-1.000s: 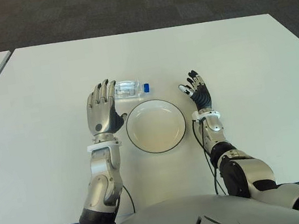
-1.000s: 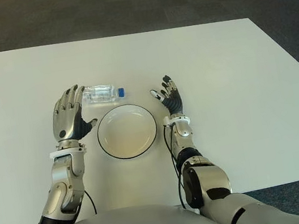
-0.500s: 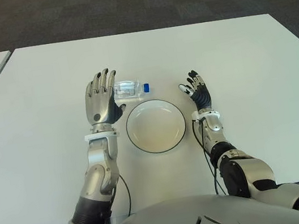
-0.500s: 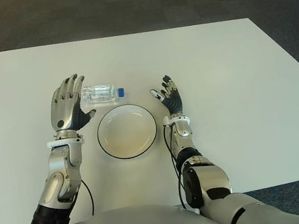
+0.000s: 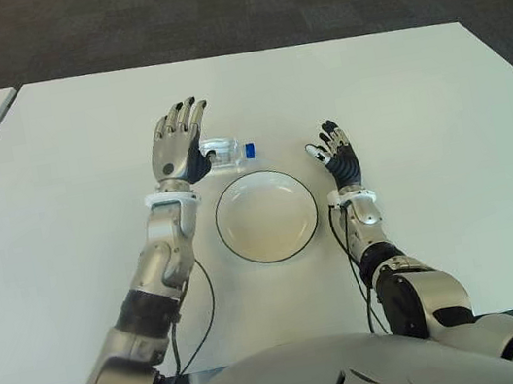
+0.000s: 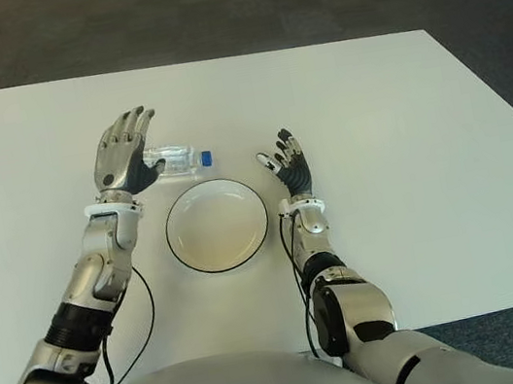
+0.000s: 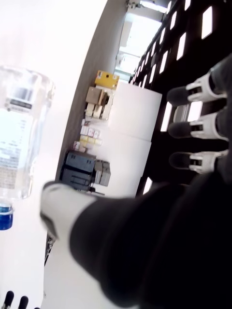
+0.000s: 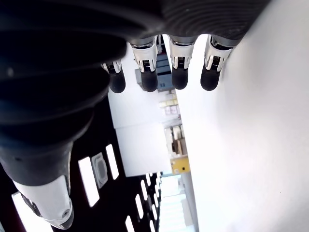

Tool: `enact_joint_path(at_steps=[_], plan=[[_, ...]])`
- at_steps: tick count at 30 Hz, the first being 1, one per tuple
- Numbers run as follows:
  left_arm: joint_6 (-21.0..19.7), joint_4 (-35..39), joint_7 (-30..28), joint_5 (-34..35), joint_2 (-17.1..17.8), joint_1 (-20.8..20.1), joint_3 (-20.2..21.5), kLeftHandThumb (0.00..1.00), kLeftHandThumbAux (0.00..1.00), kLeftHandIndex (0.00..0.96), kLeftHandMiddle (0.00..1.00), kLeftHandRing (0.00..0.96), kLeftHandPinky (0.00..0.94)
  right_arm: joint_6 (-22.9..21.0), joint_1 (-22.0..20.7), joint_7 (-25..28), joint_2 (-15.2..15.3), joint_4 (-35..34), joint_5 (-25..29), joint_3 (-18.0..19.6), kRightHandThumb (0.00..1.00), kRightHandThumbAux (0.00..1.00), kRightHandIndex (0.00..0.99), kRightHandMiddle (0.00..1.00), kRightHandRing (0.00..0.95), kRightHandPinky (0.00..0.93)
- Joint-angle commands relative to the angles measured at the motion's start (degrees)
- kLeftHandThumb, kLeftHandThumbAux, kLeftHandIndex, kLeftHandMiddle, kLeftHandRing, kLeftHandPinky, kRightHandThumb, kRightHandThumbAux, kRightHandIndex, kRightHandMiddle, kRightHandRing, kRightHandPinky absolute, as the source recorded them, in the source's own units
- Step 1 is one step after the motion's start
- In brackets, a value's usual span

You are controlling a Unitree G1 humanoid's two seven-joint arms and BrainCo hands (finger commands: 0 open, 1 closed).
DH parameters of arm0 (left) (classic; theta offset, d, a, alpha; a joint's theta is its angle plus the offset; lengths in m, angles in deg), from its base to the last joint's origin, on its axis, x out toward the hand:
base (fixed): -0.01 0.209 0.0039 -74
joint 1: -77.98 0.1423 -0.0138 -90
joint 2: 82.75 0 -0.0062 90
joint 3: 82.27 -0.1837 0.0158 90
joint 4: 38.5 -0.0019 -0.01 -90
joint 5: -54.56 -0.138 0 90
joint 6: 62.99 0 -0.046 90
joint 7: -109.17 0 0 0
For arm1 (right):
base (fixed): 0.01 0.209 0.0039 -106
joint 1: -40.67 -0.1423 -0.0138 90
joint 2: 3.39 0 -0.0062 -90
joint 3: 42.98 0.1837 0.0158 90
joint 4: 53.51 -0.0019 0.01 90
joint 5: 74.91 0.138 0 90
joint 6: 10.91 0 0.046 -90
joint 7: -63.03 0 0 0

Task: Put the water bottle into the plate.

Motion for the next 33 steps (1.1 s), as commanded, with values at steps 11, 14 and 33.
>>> enact_joint_path(at_steps=[11,14,33], plan=[[2.98,-2.69,-10.86,4.63,5.56,-6.15,-1.0,0.545,0.707,0.0,0.0,0.0,0.024,-1.51,3.51,-0.24,-1.3,3.0,-0.09,0.16,0.077,0.721,0.075,0.055,0.039,0.079],[2.81,-3.24,-12.92,5.03,6.07,-6.91,-1.17,0.558,0.694,0.0,0.0,0.0,0.025,-1.19,3.61,-0.37,-1.45,2.99,-0.14,0.14,0.075,0.725,0.075,0.056,0.04,0.081],[3.58,-10.16,-16.99,8.06,7.37,-11.9,-2.11,0.575,0.651,0.0,0.0,0.0,0.029,-1.4,3.6,-0.93,-1.65,3.0,-0.18,0.1,0.085,0.728,0.076,0.06,0.043,0.086]])
